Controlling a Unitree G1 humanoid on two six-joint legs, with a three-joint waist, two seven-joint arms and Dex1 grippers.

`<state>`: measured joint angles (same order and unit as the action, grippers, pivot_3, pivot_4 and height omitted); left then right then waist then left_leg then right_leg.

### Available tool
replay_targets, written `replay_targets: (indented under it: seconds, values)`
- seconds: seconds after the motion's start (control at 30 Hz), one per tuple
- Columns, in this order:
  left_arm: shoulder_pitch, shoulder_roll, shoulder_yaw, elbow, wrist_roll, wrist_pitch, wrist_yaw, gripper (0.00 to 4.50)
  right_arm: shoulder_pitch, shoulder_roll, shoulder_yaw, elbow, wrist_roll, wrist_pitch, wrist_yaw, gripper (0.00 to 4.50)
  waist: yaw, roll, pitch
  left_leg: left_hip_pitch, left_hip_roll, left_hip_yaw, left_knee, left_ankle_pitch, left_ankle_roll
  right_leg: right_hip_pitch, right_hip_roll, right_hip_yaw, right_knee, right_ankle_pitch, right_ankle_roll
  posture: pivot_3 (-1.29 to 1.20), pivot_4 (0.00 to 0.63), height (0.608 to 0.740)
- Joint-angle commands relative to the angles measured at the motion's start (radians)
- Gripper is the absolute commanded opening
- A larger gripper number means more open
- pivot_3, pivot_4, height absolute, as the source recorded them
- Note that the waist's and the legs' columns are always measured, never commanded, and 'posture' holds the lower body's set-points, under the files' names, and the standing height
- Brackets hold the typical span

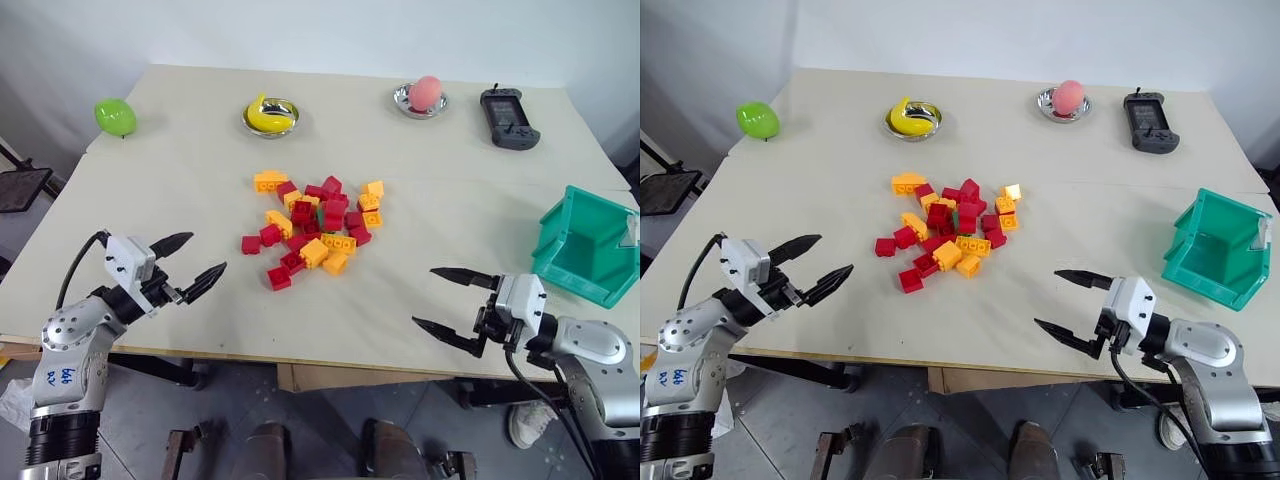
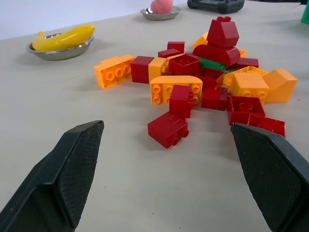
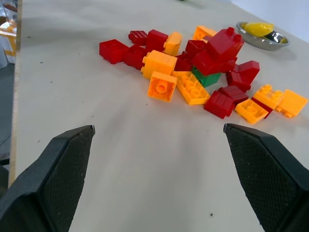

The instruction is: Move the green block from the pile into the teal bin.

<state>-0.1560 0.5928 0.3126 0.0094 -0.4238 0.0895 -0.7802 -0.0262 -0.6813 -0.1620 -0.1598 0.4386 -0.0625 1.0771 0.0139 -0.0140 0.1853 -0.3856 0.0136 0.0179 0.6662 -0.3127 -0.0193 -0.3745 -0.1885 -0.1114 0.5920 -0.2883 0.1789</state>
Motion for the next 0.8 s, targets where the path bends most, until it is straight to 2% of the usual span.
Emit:
replay_targets:
  seconds: [0.03, 0.13, 0.27, 0.43, 0.57, 0.8]
  values:
    - [-0.008, 0.003, 0.006, -0.016, 0.012, 0.001, 0.029, 4.48, -0.010, 0.003, -0.008, 0.006, 0.003, -0.023, 0.005, 4.50, 0.000, 0.000, 0.000, 0.000, 0.000, 0.000, 0.000, 0.000, 0.000, 0.000, 0.000, 0.000, 0.000, 0.000, 0.000, 0.00, 0.150, 0.740]
    - [-0.014, -0.015, 0.017, -0.019, -0.022, -0.010, 0.025, 4.48, -0.020, 0.012, -0.011, 0.021, 0.001, -0.030, -0.007, 4.50, 0.001, 0.000, 0.000, 0.000, 0.000, 0.000, 0.000, 0.000, 0.000, 0.000, 0.000, 0.000, 0.000, 0.000, 0.000, 0.00, 0.150, 0.740]
    - [-0.004, 0.031, -0.017, -0.017, -0.005, -0.107, -0.117, 4.48, -0.045, 0.029, -0.014, 0.011, 0.027, 0.003, -0.019, 4.50, -0.001, 0.000, 0.000, 0.000, 0.001, 0.000, 0.000, 0.000, 0.000, 0.000, 0.001, 0.000, 0.000, 0.000, 0.000, 0.00, 0.150, 0.740]
    - [-0.002, 0.093, -0.041, -0.095, -0.079, -0.040, -0.230, 4.48, -0.029, -0.028, -0.110, 0.033, 0.051, 0.021, -0.016, 4.50, 0.003, 0.000, 0.000, 0.000, 0.000, 0.001, 0.000, 0.000, 0.000, 0.000, 0.001, 0.000, -0.001, 0.000, 0.000, 0.00, 0.150, 0.740]
    - [0.010, 0.111, -0.086, -0.097, -0.094, -0.011, -0.318, 3.61, -0.031, -0.042, -0.146, 0.070, 0.042, 0.002, -0.020, 4.50, 0.008, 0.000, 0.000, 0.000, 0.001, 0.001, 0.000, 0.000, 0.000, 0.000, 0.001, 0.001, -0.001, 0.000, 0.000, 0.00, 0.150, 0.740]
    - [-0.093, 0.050, -0.193, -0.017, -0.042, -0.033, -0.340, 1.50, -0.035, -0.023, -0.148, 0.054, 0.036, 0.007, -0.052, 4.50, 0.009, 0.000, 0.000, 0.000, 0.001, 0.001, 0.000, 0.000, 0.000, 0.000, 0.002, 0.001, 0.000, 0.000, -0.001, 0.00, 0.150, 0.740]
